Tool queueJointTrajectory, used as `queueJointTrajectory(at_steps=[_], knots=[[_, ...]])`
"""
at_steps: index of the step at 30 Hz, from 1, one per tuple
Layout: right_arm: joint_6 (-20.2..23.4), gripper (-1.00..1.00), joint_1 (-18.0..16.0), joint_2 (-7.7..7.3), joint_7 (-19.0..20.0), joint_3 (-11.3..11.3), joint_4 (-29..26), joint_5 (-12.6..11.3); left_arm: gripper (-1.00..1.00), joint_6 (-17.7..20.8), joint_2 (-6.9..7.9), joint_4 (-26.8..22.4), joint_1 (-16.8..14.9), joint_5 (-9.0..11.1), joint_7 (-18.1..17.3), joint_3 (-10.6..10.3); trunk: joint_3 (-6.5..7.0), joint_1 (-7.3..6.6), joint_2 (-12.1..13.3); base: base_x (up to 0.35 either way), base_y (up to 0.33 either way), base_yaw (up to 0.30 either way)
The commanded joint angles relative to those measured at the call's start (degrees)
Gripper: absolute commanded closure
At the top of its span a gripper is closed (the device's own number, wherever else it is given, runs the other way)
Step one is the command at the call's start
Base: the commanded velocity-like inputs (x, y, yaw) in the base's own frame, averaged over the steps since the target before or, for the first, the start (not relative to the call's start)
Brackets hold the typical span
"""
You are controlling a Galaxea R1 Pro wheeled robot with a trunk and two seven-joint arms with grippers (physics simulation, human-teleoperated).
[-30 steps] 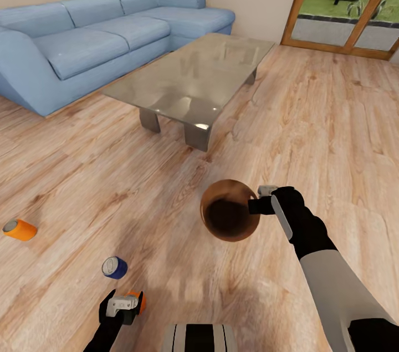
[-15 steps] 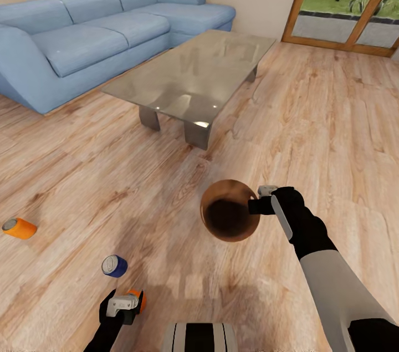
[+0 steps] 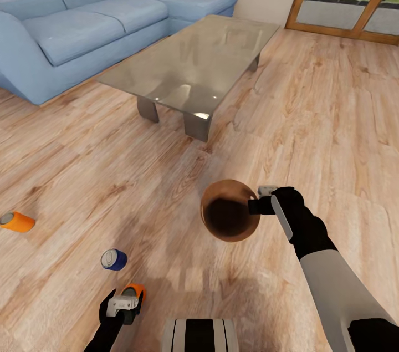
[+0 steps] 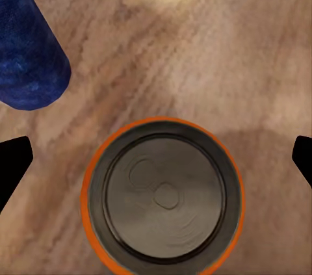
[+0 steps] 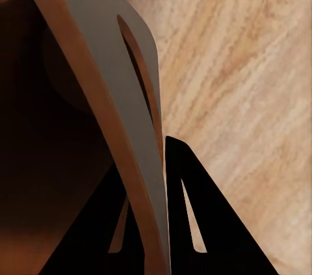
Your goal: Put the three can of soda from the living room inside the tash can in the kitchen.
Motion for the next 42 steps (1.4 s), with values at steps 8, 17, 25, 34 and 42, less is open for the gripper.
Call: queueJointTrajectory(at_steps=[8, 17, 25, 34, 42], knots=[[0.02, 1.0, -0.02, 0.01, 0.36, -0.02, -0.02, -1.51, -1.0, 0.05, 0.0, 0.0, 0.0, 0.0, -0.08, 0.0, -0.88, 0.1, -0.06, 0.0, 0.0, 0.0], [0.02, 1.0, -0.02, 0.01, 0.36, 0.01, -0.02, -1.48, -1.0, 0.08, 0.02, -0.02, 0.0, 0.0, -0.09, 0.0, -1.77, 0.2, -0.11, 0.0, 0.0, 0.0], [0.02, 1.0, -0.02, 0.01, 0.36, 0.06, -0.02, -1.41, -1.0, 0.09, 0.04, -0.08, 0.0, 0.0, -0.09, 0.0, -1.77, 0.2, -0.11, 0.0, 0.0, 0.0], [0.02, 1.0, -0.02, 0.03, 0.36, 0.06, -0.02, -1.4, -1.0, 0.13, 0.01, -0.07, 0.0, 0.0, -0.09, 0.0, -2.65, 0.3, -0.16, 0.0, 0.0, 0.0], [0.02, 1.0, -0.02, 0.09, 0.36, 0.12, -0.02, -1.4, -1.0, 0.75, 0.01, -0.03, 0.0, 0.0, -0.09, 0.0, -2.65, 0.3, -0.16, 0.023, 0.0, 0.0]])
